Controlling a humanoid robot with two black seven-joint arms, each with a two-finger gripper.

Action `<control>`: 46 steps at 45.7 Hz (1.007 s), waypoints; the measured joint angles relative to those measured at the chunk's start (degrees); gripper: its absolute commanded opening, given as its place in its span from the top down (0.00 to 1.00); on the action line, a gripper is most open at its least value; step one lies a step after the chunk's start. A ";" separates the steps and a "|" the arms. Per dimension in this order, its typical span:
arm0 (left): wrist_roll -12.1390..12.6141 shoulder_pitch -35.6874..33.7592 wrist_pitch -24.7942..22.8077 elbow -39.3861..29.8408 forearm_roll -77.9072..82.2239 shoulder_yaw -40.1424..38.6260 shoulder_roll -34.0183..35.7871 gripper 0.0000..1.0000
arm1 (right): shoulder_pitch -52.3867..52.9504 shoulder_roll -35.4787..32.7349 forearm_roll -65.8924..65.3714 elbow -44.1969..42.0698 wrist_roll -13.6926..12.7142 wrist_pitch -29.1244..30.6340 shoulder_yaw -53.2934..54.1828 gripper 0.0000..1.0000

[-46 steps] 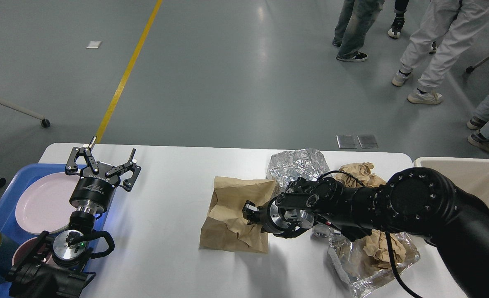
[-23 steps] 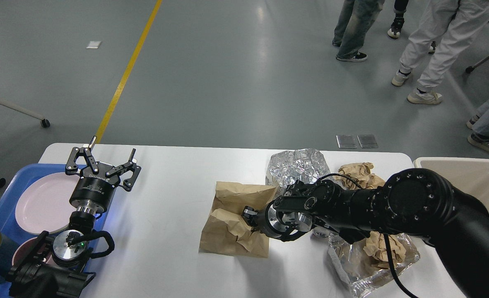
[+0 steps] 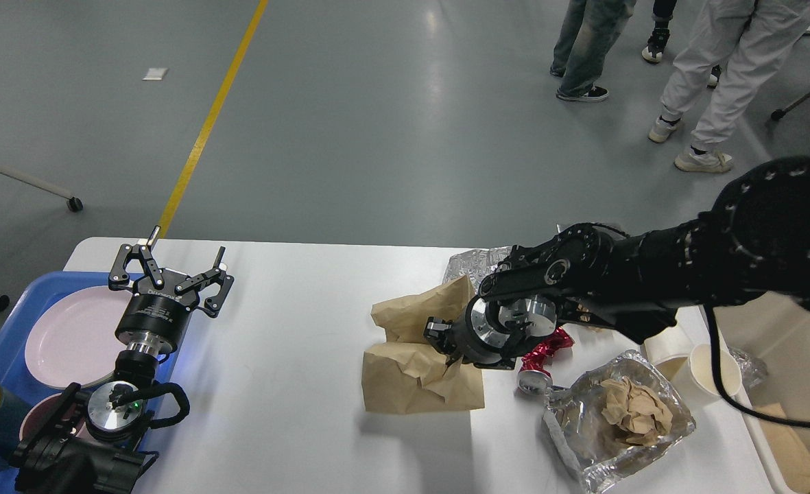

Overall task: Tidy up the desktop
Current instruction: 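Lift the brown paper bag and carry it to the white bin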

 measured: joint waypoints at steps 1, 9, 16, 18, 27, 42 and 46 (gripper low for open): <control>0.00 0.00 0.00 0.00 0.00 0.00 0.02 0.03 | 1.47 -0.25 0.38 1.19 -0.13 0.03 -0.47 1.00; -0.05 0.00 -0.02 0.00 0.00 0.00 0.04 0.03 | 15.83 -2.92 3.96 11.36 -0.43 1.24 -4.88 1.00; -0.06 0.00 -0.02 0.00 0.00 0.00 0.06 0.03 | 27.89 -7.85 4.55 18.09 -0.46 7.59 -8.69 1.00; -0.06 0.00 -0.02 0.00 0.00 0.00 0.06 0.03 | 31.23 -9.15 4.56 19.59 -0.45 9.33 -10.12 1.00; -0.09 0.00 0.02 0.00 0.00 0.00 0.06 0.03 | 45.91 -12.81 4.58 24.30 -0.02 18.72 -22.53 1.00; -0.09 0.00 0.05 0.00 0.00 0.00 0.06 0.03 | 49.30 -16.30 4.58 24.10 0.44 21.64 -36.48 1.00; -0.09 0.00 0.05 0.00 0.00 0.00 0.04 0.03 | 47.13 -21.17 4.57 21.56 0.44 19.21 -40.81 1.00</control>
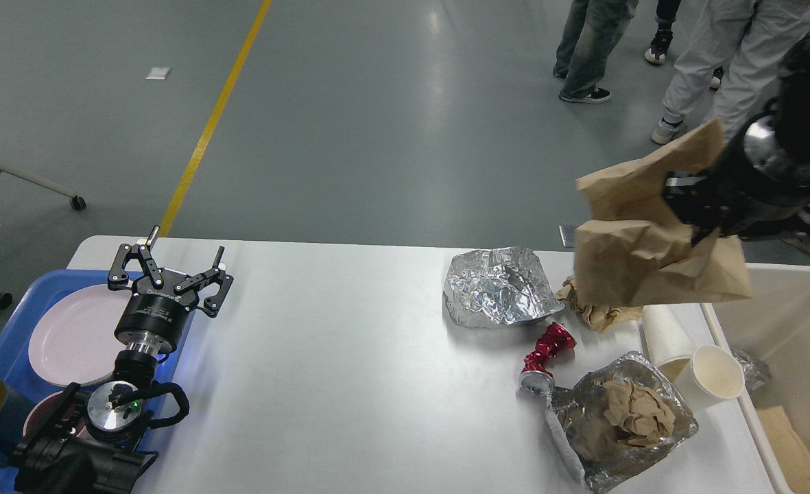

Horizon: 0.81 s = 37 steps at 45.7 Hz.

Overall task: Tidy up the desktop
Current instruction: 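Lift the brown paper bag and carry it to the white bin, then release the bag into the bin and raise the right gripper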

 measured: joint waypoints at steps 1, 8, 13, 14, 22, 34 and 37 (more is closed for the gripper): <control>0.00 0.00 0.00 0.00 0.00 0.00 -0.01 0.03 | -0.67 -1.26 -0.07 -0.68 0.01 -0.72 -1.01 1.00; 0.00 0.00 0.00 0.00 0.00 0.00 -0.02 0.03 | -7.26 -12.52 -1.15 -9.11 -0.02 -5.18 -6.03 1.00; 0.01 0.00 -0.04 -0.03 0.00 0.01 -0.03 0.03 | -16.69 -21.59 -3.26 -19.41 -0.03 -6.35 -5.20 1.00; 0.01 -0.01 -0.04 -0.02 -0.01 0.00 -0.02 0.03 | -18.86 -22.85 -3.54 -21.35 -0.05 -6.58 -4.56 1.00; 0.01 0.01 -0.04 -0.01 0.00 0.01 0.00 0.03 | -44.12 -28.35 -4.27 -37.21 0.08 -13.47 8.86 1.00; 0.01 0.00 -0.07 0.00 0.00 0.01 0.01 0.03 | -81.82 -19.00 -4.31 -64.29 0.15 -21.82 30.29 1.00; 0.01 0.00 -0.07 0.00 0.00 0.01 0.01 0.03 | -88.83 -14.76 -4.30 -71.15 0.18 -22.65 32.71 1.00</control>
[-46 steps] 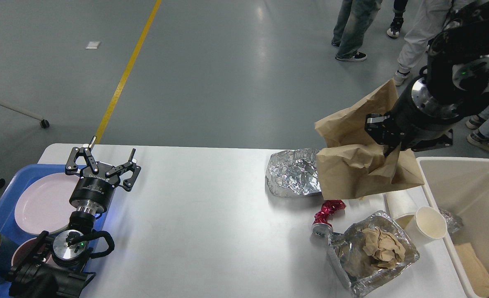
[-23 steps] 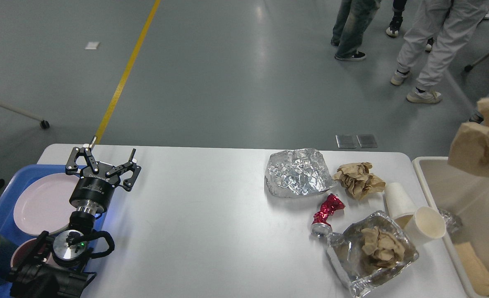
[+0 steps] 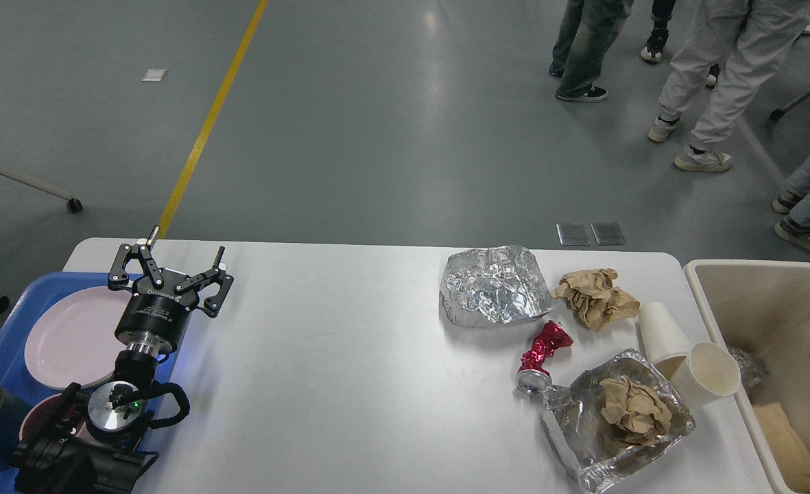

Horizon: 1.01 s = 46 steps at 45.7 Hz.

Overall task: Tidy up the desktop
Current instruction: 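Release the bag into the bin and raise the right gripper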

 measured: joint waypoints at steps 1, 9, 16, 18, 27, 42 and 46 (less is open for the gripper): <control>0.00 0.00 0.00 0.00 -0.01 0.00 0.00 0.03 | -1.87 1.33 0.00 -1.93 0.00 -0.31 0.56 1.00; 0.00 0.00 0.00 0.00 0.00 0.00 0.00 0.03 | -12.59 10.08 0.09 -11.30 0.06 -5.14 2.10 1.00; 0.00 0.00 0.02 0.00 0.00 0.00 0.00 0.03 | -15.39 13.10 0.09 -12.28 0.07 -8.11 2.22 1.00; 0.00 0.00 0.04 0.00 0.00 0.00 0.00 0.03 | -15.84 13.69 0.09 -12.29 0.07 -8.33 2.23 1.00; 0.00 0.00 0.07 0.00 0.00 0.00 0.01 0.03 | -16.72 14.34 0.08 -12.30 0.00 -8.50 1.88 0.14; 0.00 0.00 0.07 0.00 0.00 0.00 0.01 0.03 | -16.73 13.88 0.02 -12.48 -0.02 -8.87 1.61 0.00; 0.00 0.00 0.07 0.00 0.00 0.00 0.01 0.03 | -16.48 13.82 0.02 -12.42 -0.02 -8.87 1.62 0.00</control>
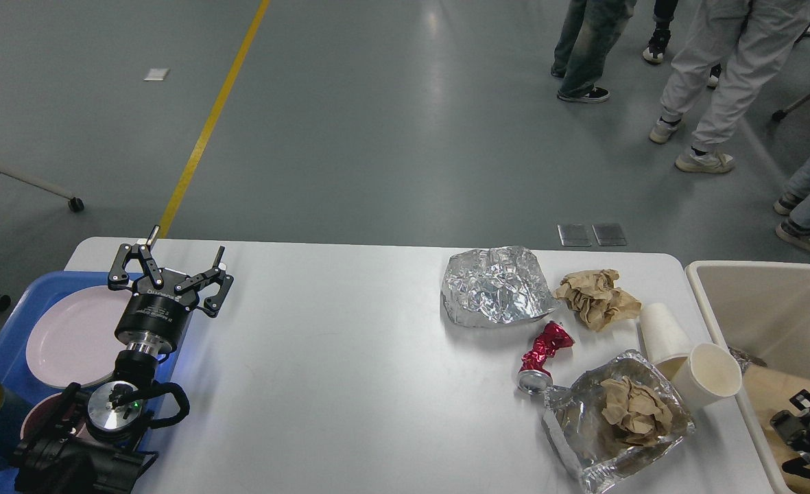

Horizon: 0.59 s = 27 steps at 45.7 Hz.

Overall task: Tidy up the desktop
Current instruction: 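Release the bag into the bin and raise the right gripper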

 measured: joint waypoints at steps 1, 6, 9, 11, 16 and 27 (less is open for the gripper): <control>0.00 0.00 0.00 0.00 0.00 0.00 0.00 0.03 | 0.04 -0.04 0.00 0.01 0.00 0.00 0.00 0.00; 0.00 0.00 0.00 0.00 0.00 0.00 0.00 0.03 | 0.35 -0.42 0.05 0.21 0.00 0.21 0.05 0.00; 0.00 0.00 0.00 0.00 0.00 0.00 0.00 0.03 | 0.61 -1.02 0.05 0.51 0.00 0.66 0.08 0.00; 0.00 0.00 0.00 0.00 0.00 0.00 0.00 0.03 | 1.02 -1.43 0.04 0.74 0.00 0.92 0.17 0.00; 0.00 0.00 0.00 0.00 0.00 0.00 0.00 0.03 | 3.51 -3.55 0.05 2.03 0.00 3.10 0.57 0.00; 0.00 0.00 0.00 0.00 0.00 0.00 0.00 0.03 | 19.89 -12.33 -3.34 10.39 -0.56 19.31 -1.28 0.00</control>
